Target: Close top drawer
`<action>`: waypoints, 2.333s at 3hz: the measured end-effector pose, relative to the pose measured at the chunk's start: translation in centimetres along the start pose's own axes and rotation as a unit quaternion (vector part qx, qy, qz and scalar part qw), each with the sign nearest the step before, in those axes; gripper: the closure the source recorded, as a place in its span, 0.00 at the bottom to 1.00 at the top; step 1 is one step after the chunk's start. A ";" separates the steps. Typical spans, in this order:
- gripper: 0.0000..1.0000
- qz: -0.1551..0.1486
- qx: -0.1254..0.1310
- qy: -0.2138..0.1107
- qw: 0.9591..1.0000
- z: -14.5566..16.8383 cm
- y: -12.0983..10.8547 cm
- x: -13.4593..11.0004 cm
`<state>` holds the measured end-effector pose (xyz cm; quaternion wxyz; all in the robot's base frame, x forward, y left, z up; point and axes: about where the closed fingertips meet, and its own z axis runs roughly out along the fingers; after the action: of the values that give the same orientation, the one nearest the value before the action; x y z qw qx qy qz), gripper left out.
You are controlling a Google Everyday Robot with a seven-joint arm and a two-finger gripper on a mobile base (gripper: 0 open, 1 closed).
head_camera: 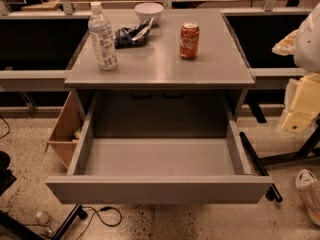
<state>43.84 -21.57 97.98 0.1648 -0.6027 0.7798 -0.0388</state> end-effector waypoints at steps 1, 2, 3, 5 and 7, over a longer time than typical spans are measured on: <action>0.00 0.000 0.000 0.000 1.000 0.0 0.0 0.0; 0.00 0.000 -0.005 -0.009 1.000 1.7 0.8 0.1; 0.17 0.007 -0.014 -0.015 1.000 4.6 2.8 1.0; 0.63 0.037 -0.021 -0.012 0.999 9.6 10.2 3.5; 1.00 0.065 -0.048 -0.003 0.997 23.5 18.5 6.6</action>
Offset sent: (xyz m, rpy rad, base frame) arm -0.0066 0.0093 -0.0605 0.0599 0.0340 0.0205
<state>32.39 -19.67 69.66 0.1402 -0.5583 0.8177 0.0110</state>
